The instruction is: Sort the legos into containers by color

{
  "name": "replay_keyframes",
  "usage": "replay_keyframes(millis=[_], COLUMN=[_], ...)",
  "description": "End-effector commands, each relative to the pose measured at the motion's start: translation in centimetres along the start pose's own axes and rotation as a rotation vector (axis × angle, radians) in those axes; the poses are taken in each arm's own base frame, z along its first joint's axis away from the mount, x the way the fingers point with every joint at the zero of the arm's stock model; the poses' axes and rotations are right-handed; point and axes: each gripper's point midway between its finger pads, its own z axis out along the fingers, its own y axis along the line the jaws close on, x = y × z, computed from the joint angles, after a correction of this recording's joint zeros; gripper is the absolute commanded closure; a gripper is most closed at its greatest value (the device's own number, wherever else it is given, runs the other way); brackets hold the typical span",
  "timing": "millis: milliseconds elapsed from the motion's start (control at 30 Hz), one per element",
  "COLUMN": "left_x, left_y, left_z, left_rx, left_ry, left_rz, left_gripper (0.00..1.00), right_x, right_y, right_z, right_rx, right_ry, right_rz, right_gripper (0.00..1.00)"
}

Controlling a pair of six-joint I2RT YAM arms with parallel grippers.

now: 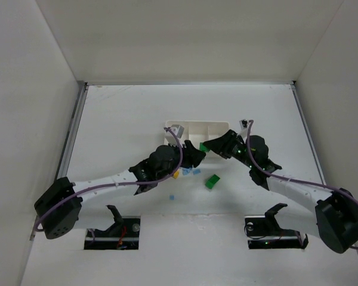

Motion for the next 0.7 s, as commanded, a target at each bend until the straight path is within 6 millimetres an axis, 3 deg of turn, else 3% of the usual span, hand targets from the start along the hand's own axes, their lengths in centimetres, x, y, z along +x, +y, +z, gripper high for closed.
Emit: replay_keyframes(millis=[0,267,367,667], left_x=[-1.4,-0.7,-1.2,-4.1], left_y=[-1.0,-0.4,0.7,5.8], left_z=[0.7,1.1,0.9,-0.5], left_rx=[0.014,-0.009,-0.054,-0.194], left_ry=[-0.034,-0.008,-0.020,-0.087], left_rz=[0.039,0.070,0.077,0.032], left_gripper=[0.59,0.82,0.90,0.93], right_x=[-1.8,-1.6,-1.4,-2.6], right_y=[3.6,4.0,4.4,3.9], right_z=[0.6,0.4,-0.1,-1.9], right_rx=[-0.109,-0.132,-0.152,-0.166], right_ry=[-0.063,-0.060,-0.053,-0.076], right_rz=[-0.015,-0.009,-0.013,-0.017], right_gripper=[0.66,0.66,0.66,0.67])
